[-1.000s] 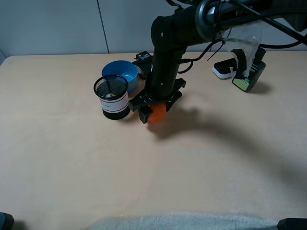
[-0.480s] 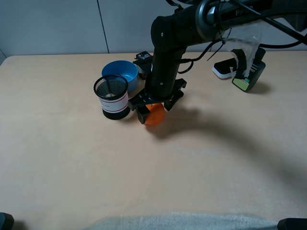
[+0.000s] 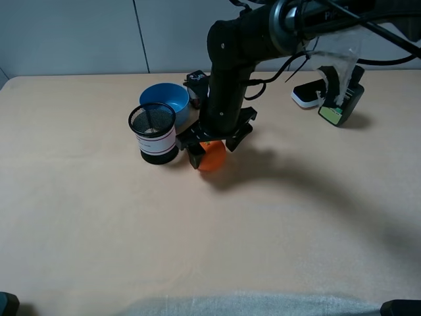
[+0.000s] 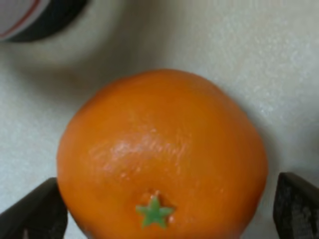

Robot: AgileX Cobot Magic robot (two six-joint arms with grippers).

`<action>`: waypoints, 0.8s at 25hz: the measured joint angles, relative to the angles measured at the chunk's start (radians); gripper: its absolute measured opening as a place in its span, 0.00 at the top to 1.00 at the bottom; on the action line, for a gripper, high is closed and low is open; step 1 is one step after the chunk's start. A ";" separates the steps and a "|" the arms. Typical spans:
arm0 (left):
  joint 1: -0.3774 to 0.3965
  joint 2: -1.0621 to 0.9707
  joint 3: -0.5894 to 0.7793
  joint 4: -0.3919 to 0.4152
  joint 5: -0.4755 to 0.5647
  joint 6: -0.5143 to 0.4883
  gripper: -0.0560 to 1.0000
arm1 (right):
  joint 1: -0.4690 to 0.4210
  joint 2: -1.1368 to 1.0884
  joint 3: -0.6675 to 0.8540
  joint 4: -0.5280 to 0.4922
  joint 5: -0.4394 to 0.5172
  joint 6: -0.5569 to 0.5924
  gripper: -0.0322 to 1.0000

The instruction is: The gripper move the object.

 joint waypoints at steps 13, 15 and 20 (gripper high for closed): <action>0.000 0.000 0.000 0.000 0.000 0.000 0.24 | -0.045 -0.091 -0.031 -0.053 0.033 0.040 0.37; 0.000 0.000 0.000 0.000 0.000 0.000 0.24 | -0.058 -0.117 -0.032 -0.059 0.035 0.043 0.37; 0.000 0.000 0.000 0.000 0.000 0.000 0.24 | -0.096 -0.158 -0.033 -0.063 0.060 0.063 0.37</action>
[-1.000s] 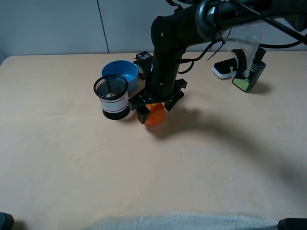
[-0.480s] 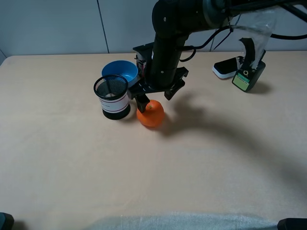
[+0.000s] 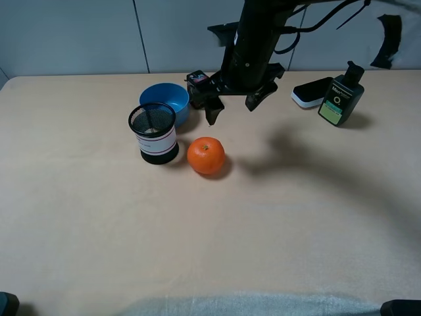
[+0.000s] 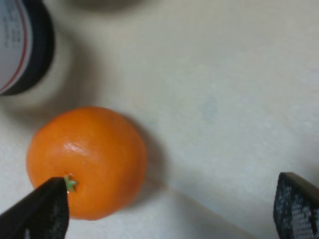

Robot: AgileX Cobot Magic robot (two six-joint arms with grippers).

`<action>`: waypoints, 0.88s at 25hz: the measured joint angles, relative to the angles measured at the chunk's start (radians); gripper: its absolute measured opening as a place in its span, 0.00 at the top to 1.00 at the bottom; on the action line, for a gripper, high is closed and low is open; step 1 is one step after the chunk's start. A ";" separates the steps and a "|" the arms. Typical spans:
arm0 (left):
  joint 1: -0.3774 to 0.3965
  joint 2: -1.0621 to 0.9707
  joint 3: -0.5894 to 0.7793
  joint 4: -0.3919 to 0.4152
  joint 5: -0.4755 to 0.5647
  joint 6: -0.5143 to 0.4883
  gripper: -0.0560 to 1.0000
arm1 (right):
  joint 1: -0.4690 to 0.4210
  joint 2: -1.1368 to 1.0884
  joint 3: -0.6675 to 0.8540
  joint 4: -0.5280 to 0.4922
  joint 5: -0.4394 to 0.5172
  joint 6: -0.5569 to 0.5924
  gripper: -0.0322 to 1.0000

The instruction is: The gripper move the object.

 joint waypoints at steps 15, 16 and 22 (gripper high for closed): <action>0.000 0.000 0.000 0.000 0.000 0.000 0.24 | -0.153 -0.092 0.000 -0.001 0.054 0.007 0.37; 0.000 0.000 0.000 0.000 0.000 0.000 0.24 | -0.165 -0.100 0.000 0.000 0.058 0.008 0.37; 0.000 0.000 0.000 0.000 0.000 0.000 0.24 | -0.242 -0.144 0.000 0.001 0.084 0.011 0.37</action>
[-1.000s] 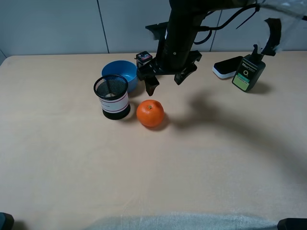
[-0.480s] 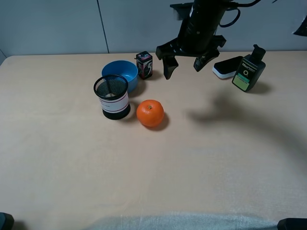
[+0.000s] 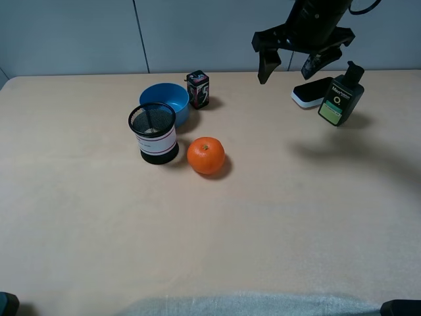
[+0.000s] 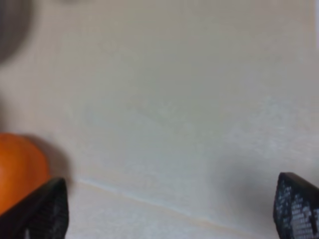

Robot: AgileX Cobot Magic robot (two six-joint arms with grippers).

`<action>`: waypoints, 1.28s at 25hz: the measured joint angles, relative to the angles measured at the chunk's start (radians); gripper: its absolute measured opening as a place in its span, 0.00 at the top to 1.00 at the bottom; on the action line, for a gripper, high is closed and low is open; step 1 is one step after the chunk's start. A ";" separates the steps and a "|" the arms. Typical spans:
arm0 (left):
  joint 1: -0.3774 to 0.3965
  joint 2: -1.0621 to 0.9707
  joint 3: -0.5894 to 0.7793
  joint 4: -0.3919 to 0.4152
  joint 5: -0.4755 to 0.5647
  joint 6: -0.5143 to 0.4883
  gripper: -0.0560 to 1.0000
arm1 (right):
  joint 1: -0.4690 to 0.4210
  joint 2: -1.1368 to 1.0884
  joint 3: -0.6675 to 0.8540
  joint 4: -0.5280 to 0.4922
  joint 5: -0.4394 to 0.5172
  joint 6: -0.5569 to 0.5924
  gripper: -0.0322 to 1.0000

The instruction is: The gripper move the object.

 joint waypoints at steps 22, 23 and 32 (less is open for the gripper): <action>0.000 0.000 0.000 0.000 0.000 0.000 0.24 | -0.402 -0.128 0.001 -0.012 0.123 -0.013 0.37; 0.000 0.000 0.000 0.000 0.000 0.000 0.24 | -0.417 -0.138 0.007 -0.012 0.123 -0.018 0.37; 0.000 0.000 0.000 0.000 0.000 0.000 0.24 | -0.510 -0.273 0.223 0.000 0.060 -0.109 0.37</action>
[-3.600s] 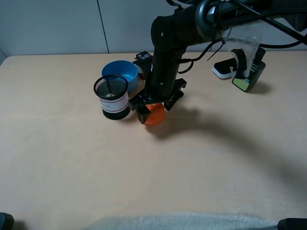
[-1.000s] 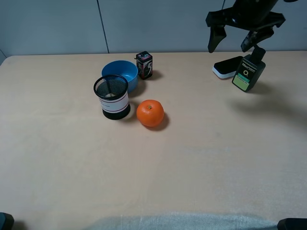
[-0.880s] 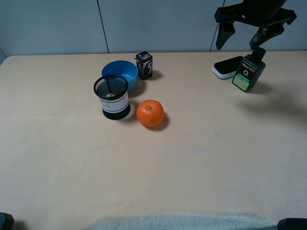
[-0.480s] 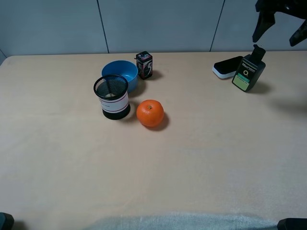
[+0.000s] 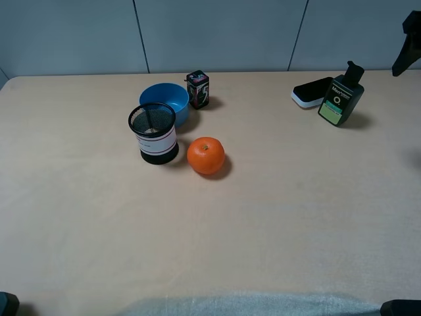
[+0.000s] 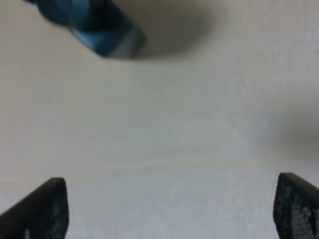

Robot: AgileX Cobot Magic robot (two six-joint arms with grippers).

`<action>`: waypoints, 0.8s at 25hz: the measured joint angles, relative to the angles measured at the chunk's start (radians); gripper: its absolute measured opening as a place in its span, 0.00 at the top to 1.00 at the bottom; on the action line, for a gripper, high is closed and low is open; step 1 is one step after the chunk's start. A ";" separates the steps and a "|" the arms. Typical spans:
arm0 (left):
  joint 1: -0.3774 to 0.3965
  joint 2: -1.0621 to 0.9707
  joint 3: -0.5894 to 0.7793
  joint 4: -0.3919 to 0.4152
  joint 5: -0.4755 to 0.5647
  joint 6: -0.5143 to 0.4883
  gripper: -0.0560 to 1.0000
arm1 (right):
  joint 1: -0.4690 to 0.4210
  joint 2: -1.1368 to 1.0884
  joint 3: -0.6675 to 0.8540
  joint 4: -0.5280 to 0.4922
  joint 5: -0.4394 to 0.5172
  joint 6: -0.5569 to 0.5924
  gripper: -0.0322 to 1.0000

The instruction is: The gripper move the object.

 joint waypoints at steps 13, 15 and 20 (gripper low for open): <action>0.000 0.000 0.000 0.000 0.000 0.000 0.24 | 0.000 -0.360 0.300 0.007 -0.151 -0.095 0.37; 0.000 0.000 0.000 0.000 0.000 0.000 0.24 | 0.000 -0.417 0.352 0.007 -0.171 -0.105 0.37; 0.000 0.000 0.000 0.000 0.000 0.000 0.24 | 0.000 -0.545 0.498 0.007 -0.230 -0.119 0.37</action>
